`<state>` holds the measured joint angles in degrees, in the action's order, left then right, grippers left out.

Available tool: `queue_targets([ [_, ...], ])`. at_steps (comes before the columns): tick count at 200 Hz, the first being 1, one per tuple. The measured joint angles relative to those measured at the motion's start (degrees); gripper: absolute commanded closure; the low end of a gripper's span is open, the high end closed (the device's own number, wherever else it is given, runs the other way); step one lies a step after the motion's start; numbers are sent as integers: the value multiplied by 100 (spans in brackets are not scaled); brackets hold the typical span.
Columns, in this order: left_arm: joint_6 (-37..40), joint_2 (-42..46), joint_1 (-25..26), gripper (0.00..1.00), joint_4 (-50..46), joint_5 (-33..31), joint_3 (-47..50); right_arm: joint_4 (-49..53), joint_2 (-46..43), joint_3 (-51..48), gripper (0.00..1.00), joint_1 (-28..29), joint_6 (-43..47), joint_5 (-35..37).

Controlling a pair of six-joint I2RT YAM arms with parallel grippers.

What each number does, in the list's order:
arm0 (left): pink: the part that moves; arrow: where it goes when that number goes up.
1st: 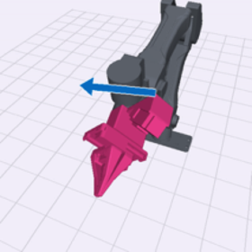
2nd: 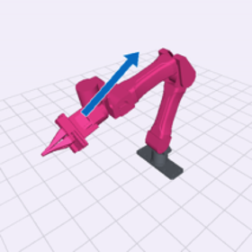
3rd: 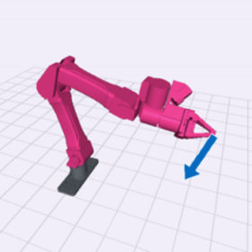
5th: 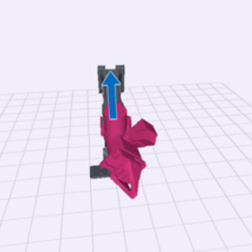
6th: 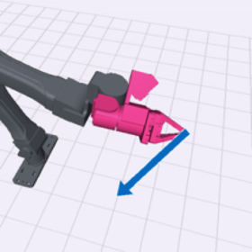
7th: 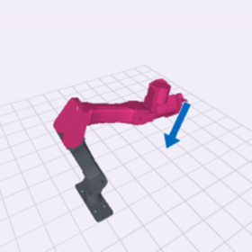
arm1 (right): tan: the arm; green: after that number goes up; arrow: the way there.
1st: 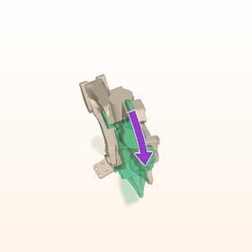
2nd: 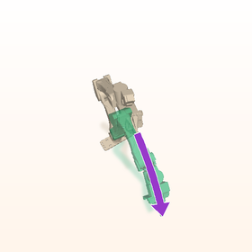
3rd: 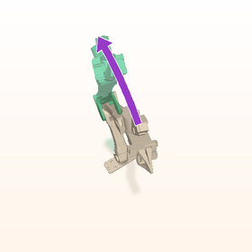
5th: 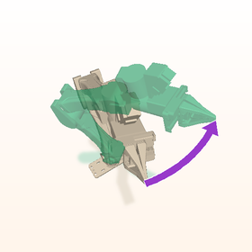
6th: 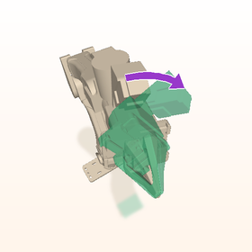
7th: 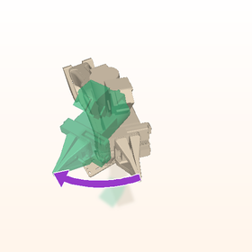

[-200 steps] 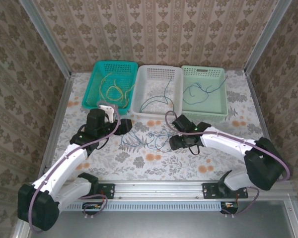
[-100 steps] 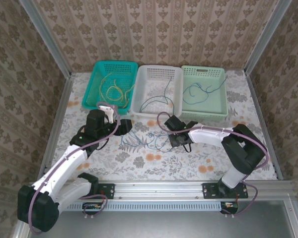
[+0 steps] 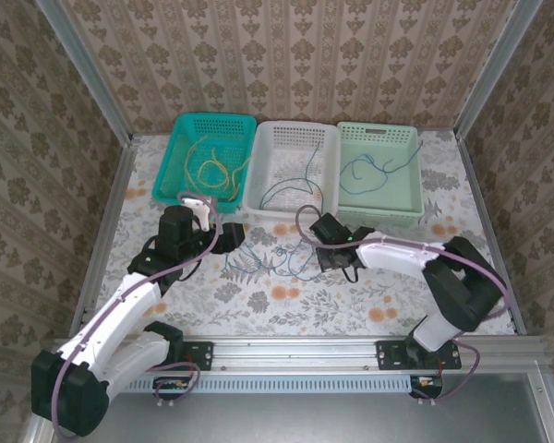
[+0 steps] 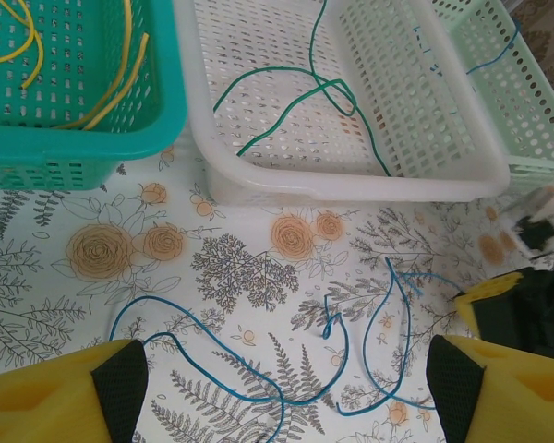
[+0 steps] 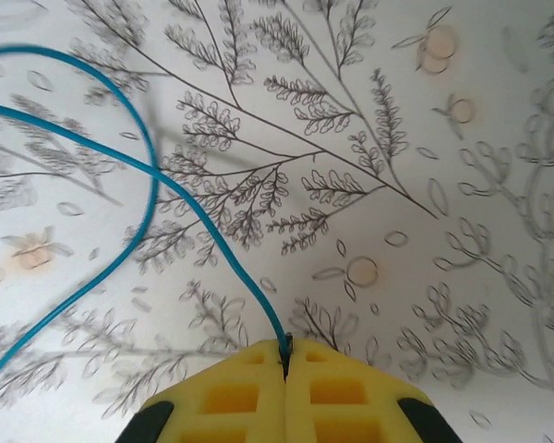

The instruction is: Untangle the cables

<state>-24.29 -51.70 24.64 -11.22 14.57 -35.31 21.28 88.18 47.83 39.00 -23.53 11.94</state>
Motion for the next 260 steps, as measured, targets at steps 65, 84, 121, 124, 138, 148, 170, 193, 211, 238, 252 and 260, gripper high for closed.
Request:
queue_targets([
  [65, 601, 0, 728, 18, -15, 138, -210, 750, -2562, 813, 100, -105, 457, -240],
  [84, 876, -72, 1257, 17, 13, 66, -463, 1040, -2815, 1193, 100, -293, 553, -345],
  [121, 1110, -249, 1434, 17, 162, -35, -662, 1547, -3025, 2083, 100, -1287, 603, -780],
  [124, 1113, -258, 1434, 17, 162, -48, -662, 1567, -3042, 2194, 100, -1392, 605, -813],
  [138, 1150, -262, 1434, 17, 160, -94, -662, 1692, -3062, 2688, 100, -1755, 656, -892],
  [148, 1161, -262, 1434, 17, 164, -118, -662, 1799, -3038, 3123, 100, -1906, 704, -933],
  [170, 1180, -260, 1434, 17, 164, -201, -662, 1880, -2903, 4094, 100, -2028, 811, -935],
  [193, 1193, -256, 1434, 17, 166, -289, -660, 1821, -2754, 4634, 100, -2083, 988, -715],
  [211, 1193, -245, 1434, 16, 168, -358, -654, 1714, -2570, 4771, 100, -2212, 1150, -426],
  [238, 1191, -164, 1432, 16, 166, -442, -629, 1132, -2168, 4612, 100, -2575, 1274, -50],
  [252, 1191, -133, 1429, 16, 173, -470, -608, 774, -1932, 4406, 100, -2806, 1290, 11],
  [260, 1191, -125, 1427, 16, 175, -483, -588, 612, -1757, 4330, 100, -2946, 1285, 26],
])
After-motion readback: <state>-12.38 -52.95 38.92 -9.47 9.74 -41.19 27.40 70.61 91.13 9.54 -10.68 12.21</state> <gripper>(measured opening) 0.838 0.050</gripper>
